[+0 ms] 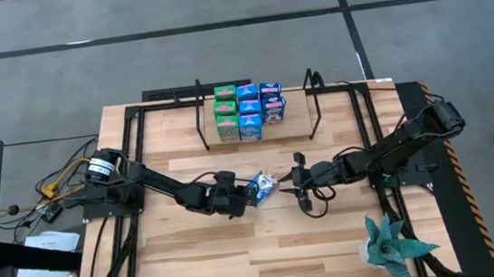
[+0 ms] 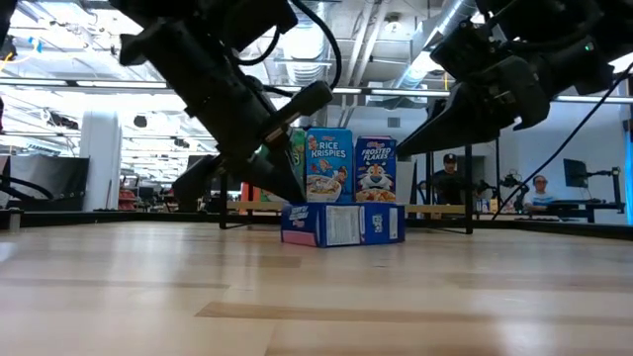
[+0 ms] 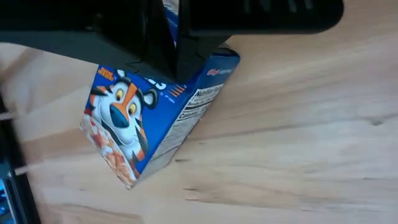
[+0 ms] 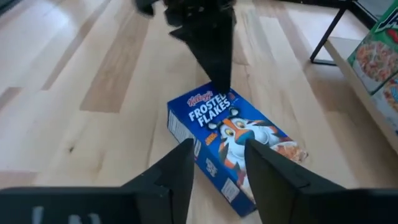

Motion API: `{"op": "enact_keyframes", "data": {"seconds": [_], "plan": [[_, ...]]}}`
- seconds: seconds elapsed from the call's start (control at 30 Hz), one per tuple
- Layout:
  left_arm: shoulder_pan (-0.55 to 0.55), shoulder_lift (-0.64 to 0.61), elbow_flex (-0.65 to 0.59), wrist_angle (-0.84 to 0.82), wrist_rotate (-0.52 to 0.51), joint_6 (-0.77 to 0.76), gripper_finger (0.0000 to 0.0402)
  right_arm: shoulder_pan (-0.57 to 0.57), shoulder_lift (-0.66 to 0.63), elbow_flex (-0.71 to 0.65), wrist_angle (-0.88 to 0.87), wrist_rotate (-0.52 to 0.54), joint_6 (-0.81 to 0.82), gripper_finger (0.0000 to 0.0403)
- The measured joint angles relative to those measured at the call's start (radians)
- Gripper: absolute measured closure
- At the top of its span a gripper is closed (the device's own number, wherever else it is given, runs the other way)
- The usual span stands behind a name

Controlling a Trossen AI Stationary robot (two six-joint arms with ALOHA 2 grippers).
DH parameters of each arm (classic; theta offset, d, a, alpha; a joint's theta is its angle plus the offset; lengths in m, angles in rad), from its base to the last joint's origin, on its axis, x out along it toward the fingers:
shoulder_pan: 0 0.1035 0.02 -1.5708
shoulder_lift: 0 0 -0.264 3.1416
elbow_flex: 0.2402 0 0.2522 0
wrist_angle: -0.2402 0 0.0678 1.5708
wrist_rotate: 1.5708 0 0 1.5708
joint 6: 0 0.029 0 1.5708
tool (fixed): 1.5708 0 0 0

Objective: Stack cereal on shelf
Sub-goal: Put the blue cereal box on the shelf aligned with the blue cereal box

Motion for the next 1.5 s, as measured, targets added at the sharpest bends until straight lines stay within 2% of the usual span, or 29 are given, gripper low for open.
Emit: {"op": "enact_keyframes", "data": {"seconds": [0.07,0.13,0.2,0.3,0.43,0.53,0.73,0.87,1.13,1.33,1.5], "plan": [[0.016,-0.015,-0.003,0.027,0.023,0.005,0.0401,0.0,0.0,0.007,-0.007,0.001,-0.011,0.0228],[0.022,-0.051,-0.004,0.066,0.02,0.096,0.0401,0.0,0.0,0.01,-0.007,0.008,-0.013,0.0225],[0.022,-0.092,0.002,0.066,-0.028,0.16,0.0401,0.0,0.0,0.01,-0.008,0.013,-0.013,0.0225],[0.01,-0.164,0.004,-0.012,-0.116,0.169,0.0401,0.0,0.0,0.01,-0.013,0.016,-0.009,0.0226],[-0.025,-0.208,-0.019,-0.062,-0.156,0.191,0.0401,-0.003,0.0,0.01,-0.021,0.018,-0.006,0.0229],[-0.052,-0.203,-0.067,-0.03,-0.14,0.157,0.0401,-0.008,0.0,0.01,-0.028,0.018,-0.004,0.0229],[-0.084,-0.187,-0.234,0.302,-0.137,0.125,0.0401,-0.013,0.0,0.01,-0.03,0.018,-0.005,0.023],[-0.086,-0.188,-0.299,0.353,-0.122,0.081,0.0401,-0.013,0.0,0.01,-0.034,0.018,-0.005,0.023],[-0.08,-0.188,-0.311,0.49,-0.104,0.199,0.0401,-0.015,0.0,0.01,-0.038,0.018,-0.004,0.023],[-0.069,-0.118,-0.311,0.509,-0.077,0.158,0.0401,-0.02,0.0,0.01,-0.042,0.018,-0.003,0.023],[-0.075,-0.09,-0.311,0.519,-0.104,0.117,0.0401,-0.024,0.0,0.01,-0.061,0.018,0.018,0.023]]}}
